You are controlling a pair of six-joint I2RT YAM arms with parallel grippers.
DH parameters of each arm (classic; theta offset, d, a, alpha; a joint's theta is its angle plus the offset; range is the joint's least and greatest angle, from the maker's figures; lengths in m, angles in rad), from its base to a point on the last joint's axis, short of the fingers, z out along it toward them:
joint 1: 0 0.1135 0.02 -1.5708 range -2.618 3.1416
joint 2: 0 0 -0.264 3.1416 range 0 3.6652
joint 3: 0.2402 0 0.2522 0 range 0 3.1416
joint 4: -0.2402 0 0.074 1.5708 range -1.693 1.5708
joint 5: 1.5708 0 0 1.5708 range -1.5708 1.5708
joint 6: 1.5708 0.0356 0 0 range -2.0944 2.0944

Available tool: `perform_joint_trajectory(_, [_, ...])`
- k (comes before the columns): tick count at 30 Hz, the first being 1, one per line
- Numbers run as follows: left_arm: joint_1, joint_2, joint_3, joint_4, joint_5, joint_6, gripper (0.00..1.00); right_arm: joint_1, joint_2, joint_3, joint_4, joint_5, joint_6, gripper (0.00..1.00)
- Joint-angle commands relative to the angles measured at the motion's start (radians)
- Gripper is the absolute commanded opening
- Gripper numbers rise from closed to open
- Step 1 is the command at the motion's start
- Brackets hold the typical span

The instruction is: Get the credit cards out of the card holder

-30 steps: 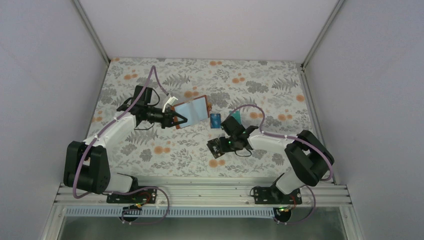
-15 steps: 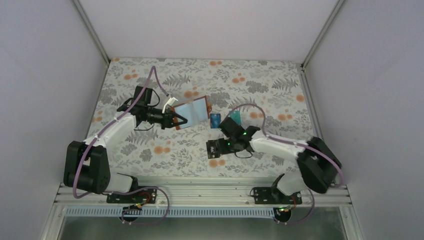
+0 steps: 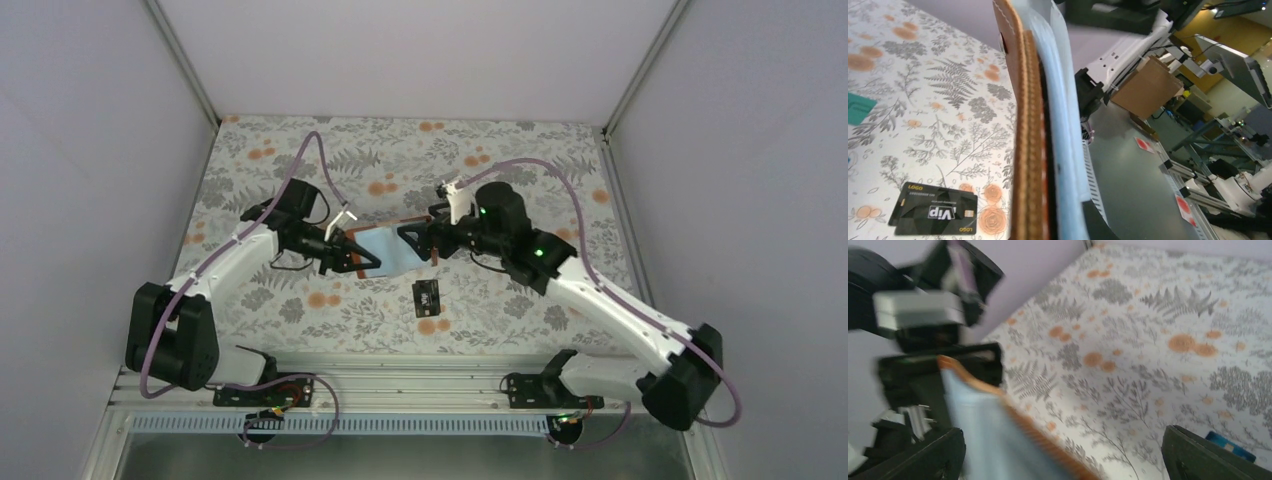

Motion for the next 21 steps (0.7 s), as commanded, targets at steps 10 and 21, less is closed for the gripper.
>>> perform_joint_trajectory(10, [-0.007,-0.014,0.024,-0.078,0.098,0.157,0.02,-0.106,0.0,-0.145,0.1,-0.536,-0.166,0.13])
perform_joint_trajectory(21, [0.0,-0.016,0.025,-0.028,0.054,0.087,0.37,-0.277,-0.08,-0.175,0.066,-0.725,-0.22,0.04])
